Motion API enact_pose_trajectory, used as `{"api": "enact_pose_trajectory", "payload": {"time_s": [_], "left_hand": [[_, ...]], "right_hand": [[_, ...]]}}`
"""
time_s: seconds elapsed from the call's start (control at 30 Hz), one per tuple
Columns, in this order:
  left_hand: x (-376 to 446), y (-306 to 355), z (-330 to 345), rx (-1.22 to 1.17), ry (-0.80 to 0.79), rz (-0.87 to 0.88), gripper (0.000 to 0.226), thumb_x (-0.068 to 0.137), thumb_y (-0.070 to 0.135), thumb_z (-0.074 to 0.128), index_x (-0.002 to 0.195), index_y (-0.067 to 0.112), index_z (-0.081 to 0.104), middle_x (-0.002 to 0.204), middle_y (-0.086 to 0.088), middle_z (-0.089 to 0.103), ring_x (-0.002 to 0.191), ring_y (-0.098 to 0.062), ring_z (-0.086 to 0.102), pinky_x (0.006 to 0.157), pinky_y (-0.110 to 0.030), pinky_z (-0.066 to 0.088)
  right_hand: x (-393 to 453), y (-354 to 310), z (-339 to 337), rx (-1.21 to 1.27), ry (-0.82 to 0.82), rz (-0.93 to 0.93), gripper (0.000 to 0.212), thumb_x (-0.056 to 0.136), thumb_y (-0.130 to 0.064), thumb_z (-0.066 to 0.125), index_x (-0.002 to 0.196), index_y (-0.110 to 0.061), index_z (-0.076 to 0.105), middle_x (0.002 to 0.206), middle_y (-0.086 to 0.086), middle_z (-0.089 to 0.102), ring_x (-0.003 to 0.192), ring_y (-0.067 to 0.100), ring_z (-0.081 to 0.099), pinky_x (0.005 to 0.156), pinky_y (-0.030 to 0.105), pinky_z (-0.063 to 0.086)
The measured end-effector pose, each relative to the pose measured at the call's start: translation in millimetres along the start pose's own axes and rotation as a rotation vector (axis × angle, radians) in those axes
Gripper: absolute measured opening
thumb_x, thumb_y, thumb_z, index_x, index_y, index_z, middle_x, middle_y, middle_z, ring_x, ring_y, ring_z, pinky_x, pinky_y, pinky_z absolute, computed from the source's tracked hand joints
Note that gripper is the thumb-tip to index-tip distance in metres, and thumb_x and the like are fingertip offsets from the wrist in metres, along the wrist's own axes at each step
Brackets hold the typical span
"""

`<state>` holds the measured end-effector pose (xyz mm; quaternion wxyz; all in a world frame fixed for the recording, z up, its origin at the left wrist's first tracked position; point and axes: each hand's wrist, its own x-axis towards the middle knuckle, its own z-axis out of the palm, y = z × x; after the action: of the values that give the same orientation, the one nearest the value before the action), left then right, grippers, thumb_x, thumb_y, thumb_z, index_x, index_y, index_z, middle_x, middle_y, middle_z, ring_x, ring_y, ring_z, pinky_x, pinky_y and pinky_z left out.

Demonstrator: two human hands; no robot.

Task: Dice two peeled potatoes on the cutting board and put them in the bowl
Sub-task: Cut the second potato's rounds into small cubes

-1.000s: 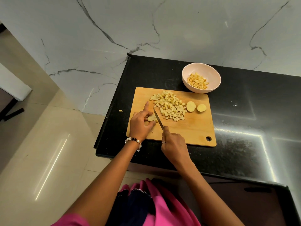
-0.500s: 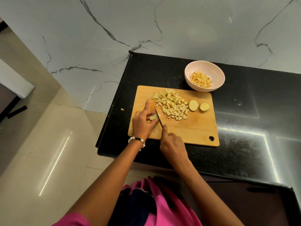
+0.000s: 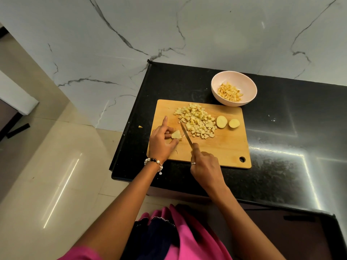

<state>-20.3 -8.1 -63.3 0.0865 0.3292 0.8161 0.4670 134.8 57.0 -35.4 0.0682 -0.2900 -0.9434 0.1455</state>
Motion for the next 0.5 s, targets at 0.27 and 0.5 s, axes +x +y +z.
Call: {"api": "enact_pose_trajectory", "payload": {"time_s": [0.27, 0.5], "left_hand": [[-4, 1, 6, 0.134, 0.075, 0.073, 0.077, 0.075, 0.016, 0.075, 0.142, 0.011, 0.038, 0.093, 0.001, 0.068, 0.093, -0.016, 0.051, 0.084, -0.029, 0.046], [0, -2, 7, 0.165, 0.096, 0.128, 0.069, 0.073, 0.018, 0.074, 0.137, 0.011, 0.048, 0.087, 0.005, 0.068, 0.085, -0.020, 0.055, 0.078, -0.014, 0.028]], "right_hand": [[-8, -19, 5, -0.099, -0.097, 0.029, 0.046, 0.081, -0.005, 0.062, 0.126, 0.005, 0.054, 0.058, 0.013, 0.058, 0.040, 0.031, 0.049, 0.042, 0.029, 0.021], [10, -37, 7, -0.140, 0.052, -0.012, 0.044, 0.071, -0.001, 0.042, 0.108, 0.011, 0.063, 0.045, 0.012, 0.050, 0.027, 0.026, 0.041, 0.039, 0.020, 0.015]]}}
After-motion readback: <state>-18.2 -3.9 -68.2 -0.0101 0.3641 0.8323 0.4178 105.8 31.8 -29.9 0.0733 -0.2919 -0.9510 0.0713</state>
